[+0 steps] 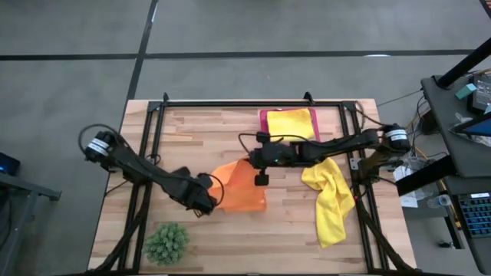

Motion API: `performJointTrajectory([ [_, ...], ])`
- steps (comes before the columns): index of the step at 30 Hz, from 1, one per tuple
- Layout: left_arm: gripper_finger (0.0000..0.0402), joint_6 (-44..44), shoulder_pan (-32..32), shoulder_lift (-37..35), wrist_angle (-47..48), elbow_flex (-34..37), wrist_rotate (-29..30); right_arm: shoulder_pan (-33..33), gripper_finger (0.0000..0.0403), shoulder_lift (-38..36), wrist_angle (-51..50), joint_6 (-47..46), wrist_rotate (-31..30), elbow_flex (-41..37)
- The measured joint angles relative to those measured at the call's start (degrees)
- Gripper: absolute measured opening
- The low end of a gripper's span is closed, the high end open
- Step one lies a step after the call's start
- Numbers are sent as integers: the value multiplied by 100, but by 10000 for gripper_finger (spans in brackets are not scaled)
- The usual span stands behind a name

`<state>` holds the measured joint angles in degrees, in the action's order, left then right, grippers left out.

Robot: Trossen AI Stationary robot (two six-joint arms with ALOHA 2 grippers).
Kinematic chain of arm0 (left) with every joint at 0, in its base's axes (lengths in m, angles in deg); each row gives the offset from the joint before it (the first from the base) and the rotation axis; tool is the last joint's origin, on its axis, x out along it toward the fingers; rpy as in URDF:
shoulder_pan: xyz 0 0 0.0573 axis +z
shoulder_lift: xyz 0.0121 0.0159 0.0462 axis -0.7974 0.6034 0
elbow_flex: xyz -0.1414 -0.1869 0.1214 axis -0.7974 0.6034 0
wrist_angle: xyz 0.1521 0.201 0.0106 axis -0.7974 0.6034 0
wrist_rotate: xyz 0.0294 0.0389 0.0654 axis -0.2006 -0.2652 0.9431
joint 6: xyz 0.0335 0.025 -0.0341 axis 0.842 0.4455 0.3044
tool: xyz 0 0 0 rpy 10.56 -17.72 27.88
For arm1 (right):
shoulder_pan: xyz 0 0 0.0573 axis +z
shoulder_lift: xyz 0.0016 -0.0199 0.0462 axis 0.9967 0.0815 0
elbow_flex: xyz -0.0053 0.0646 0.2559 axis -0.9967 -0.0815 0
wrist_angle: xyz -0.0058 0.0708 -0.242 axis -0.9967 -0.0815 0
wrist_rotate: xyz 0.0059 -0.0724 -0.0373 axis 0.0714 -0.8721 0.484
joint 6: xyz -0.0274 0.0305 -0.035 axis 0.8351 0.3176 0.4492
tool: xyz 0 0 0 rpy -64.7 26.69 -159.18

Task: Fold microfiber towels
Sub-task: Fold the orange microfiber cloth

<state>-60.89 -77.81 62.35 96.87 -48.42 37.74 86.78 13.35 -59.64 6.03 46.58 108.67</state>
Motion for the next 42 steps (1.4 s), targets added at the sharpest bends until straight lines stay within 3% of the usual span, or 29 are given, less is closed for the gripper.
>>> performJointTrajectory([
  [4, 0, 476, 7, -421, 689, -513, 611, 0, 9, -466, -40, 275, 10, 5],
  [13, 0, 1868, 102, -1591, 874, -957, 1380, -116, 9, -1344, -270, 553, 126, 98],
  [17, 0, 1953, 107, -2124, 856, -1167, 2264, -279, 9, -1551, -561, 479, 1154, 98],
  [19, 0, 2225, 109, -2331, 784, -1283, 2411, -331, 9, -1600, -600, 410, 1425, 98],
  [27, 0, 4207, 163, -2889, 654, -1594, 2359, -824, 9, -1748, -305, 695, 1390, 109],
  [33, 0, 5139, 539, -3236, 756, -1672, 2362, -1340, 9, -1459, -5, 938, 1381, 108],
  [37, 0, 5086, 619, -3250, 849, -1587, 2164, -1371, 9, -1403, -415, 1093, 1432, 107],
  [42, 0, 4493, 568, -2830, 840, -1344, 1289, -1206, 9, -1444, -1151, 830, 1890, 107],
])
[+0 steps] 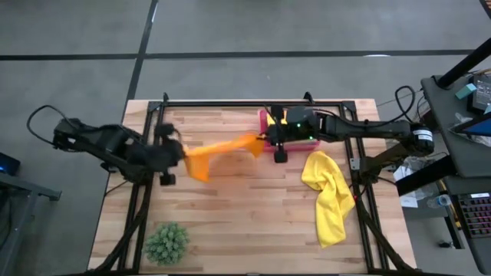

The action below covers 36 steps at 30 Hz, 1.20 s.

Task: Fold microfiber towels
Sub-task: Fold the orange microfiber cloth

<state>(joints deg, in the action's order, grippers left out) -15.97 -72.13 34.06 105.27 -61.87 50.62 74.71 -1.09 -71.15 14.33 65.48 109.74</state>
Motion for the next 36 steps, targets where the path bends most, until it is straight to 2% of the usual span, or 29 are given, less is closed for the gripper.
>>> performJointTrajectory([
  [5, 0, -398, -72, 829, -119, 390, -806, 271, 8, 92, -786, -452, 740, -16],
  [11, 0, -715, -301, 1931, -830, 761, -1391, 818, 9, 266, -996, -906, 898, -375],
  [16, 0, -869, -549, 2728, -1638, 771, -1678, 1279, 9, 375, -1000, -1336, 927, -729],
  [20, 0, -890, -771, 3267, -2392, 771, -2194, 1584, 9, 434, -986, -1844, 929, -943],
  [22, 0, -888, -878, 3516, -2689, 771, -2214, 1737, 9, 477, -984, -2067, 926, -1043],
  [27, 0, -891, -1004, 4061, -3065, 758, -2367, 2026, 9, 577, -993, -2509, 929, -1204],
  [30, 0, -1190, -1011, 4253, -3099, 705, -2478, 2149, 18, 642, -992, -2677, 923, -1220],
  [36, 19, -1319, -1010, 4280, -3120, 705, -2723, 2203, 72, 649, -1012, -2926, 923, -1213],
])
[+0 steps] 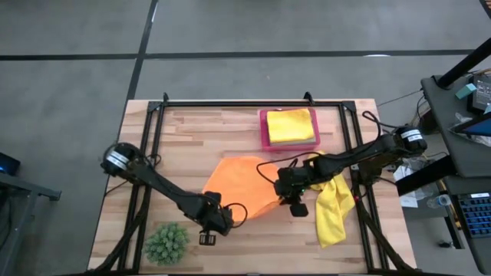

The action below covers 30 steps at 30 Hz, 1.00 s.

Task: Fold microfiber towels
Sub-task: Fold the orange microfiber cloth

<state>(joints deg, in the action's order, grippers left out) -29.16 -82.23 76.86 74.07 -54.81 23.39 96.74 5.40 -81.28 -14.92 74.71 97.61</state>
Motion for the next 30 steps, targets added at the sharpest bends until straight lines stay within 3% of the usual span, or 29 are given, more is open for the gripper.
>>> performJointTrajectory([
  [8, 120, -17, 9, -379, 2, -2, -329, 0, 164, -13, -710, -26, 286, 197],
  [14, 164, 152, 45, -963, 525, 0, -281, -19, 184, -19, -620, 287, 67, 273],
  [21, 166, 385, 362, -1515, 810, 181, 1337, -227, 131, -6, 410, 770, -1592, 189],
  [27, 166, 503, 946, -1623, 358, 854, 1792, -595, 57, -6, 1643, 854, -1709, -75],
  [30, 166, 509, 1143, -1622, -484, 1358, 1883, -705, 24, -4, 2190, 855, -1713, -287],
])
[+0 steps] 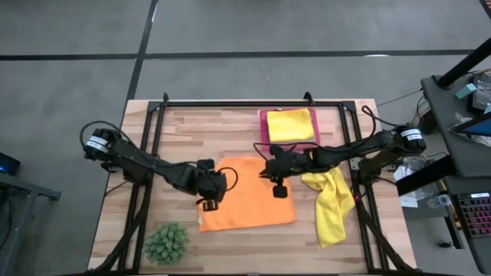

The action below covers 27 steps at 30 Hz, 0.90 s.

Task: Fold microfiber towels
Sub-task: Fold the orange microfiber cloth

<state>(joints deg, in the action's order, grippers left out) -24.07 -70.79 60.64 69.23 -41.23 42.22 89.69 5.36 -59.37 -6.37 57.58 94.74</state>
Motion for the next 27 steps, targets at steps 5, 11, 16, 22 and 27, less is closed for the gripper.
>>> performJointTrajectory([
  [5, 166, 102, 130, 9, -757, 544, 63, -44, 9, 2, 1260, -112, -1, -571],
  [11, 166, -27, 447, -99, -747, 718, 184, -54, 9, 29, 2313, -497, 1, -945],
  [16, 166, -333, 884, -194, -843, 923, 168, -55, 9, 488, 2997, -503, 8, -929],
  [22, 166, -513, 1070, -197, -1080, 1165, -73, -66, 9, 1451, 3050, -413, 12, -578],
  [27, 166, -709, 1079, -195, -1314, 1271, -522, -74, 9, 1853, 1948, -238, 4, -162],
])
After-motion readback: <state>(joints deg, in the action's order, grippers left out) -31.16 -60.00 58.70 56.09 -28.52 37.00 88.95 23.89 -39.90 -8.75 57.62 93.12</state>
